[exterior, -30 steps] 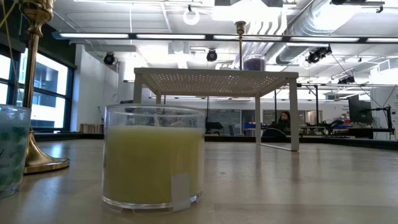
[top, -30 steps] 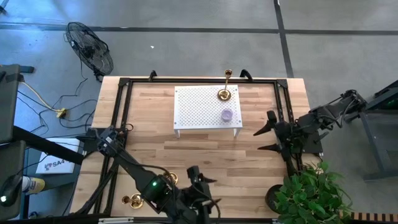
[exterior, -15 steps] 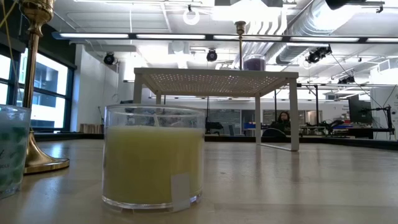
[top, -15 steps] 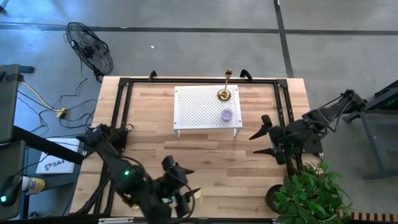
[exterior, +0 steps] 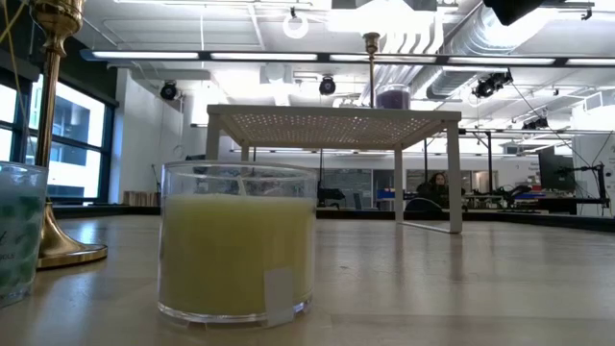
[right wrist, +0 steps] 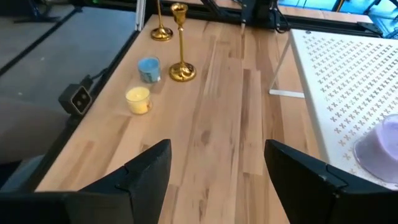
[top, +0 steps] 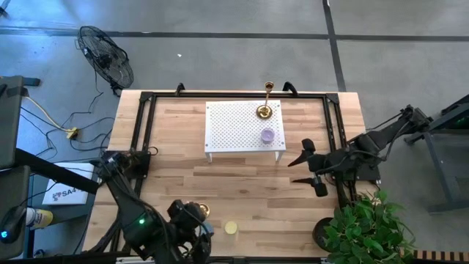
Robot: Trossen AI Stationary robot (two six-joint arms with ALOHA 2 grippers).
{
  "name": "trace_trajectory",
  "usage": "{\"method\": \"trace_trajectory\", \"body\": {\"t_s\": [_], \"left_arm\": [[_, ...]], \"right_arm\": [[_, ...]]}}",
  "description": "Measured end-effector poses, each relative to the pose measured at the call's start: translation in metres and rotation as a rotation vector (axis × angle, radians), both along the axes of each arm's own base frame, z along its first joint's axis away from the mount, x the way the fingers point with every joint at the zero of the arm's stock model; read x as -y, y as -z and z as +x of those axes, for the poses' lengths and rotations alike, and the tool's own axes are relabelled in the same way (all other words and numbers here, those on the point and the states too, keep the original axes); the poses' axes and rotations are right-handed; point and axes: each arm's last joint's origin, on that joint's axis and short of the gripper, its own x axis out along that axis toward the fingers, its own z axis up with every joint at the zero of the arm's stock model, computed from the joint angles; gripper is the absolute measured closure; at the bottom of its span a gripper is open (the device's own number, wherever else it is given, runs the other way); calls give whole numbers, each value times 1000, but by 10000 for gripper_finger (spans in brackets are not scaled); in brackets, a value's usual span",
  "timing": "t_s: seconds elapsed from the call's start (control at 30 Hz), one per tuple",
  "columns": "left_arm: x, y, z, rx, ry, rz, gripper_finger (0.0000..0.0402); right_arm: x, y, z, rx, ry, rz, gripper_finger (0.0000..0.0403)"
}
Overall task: Pick & Place candle stick holders
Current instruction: Put the right gold candle holder on the shelf
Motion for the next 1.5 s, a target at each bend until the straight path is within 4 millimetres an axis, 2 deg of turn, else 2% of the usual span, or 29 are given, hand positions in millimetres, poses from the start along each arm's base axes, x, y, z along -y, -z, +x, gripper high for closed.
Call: {"method": "trace_trajectory", "body": {"t_s": [0.23,0.33,0.8,1.13,1.37,1.5], "left_arm": [[4,22,3,-175,-98,-67,122],[4,26,6,-197,-123,-93,122],[-35,45,42,-454,-165,-226,122],[-52,47,54,-499,-88,-219,122],[-54,41,51,-495,-35,-209,122],[-57,31,45,-455,-14,-190,122]], "right_arm": [[-3,4,5,-20,-4,-16,150],[-3,4,6,-22,-4,-17,150],[-4,3,6,-8,-7,-8,150],[-4,3,6,-9,-8,-8,150],[-4,3,6,-9,-7,-9,150],[-3,3,6,-7,-6,-9,150]]}}
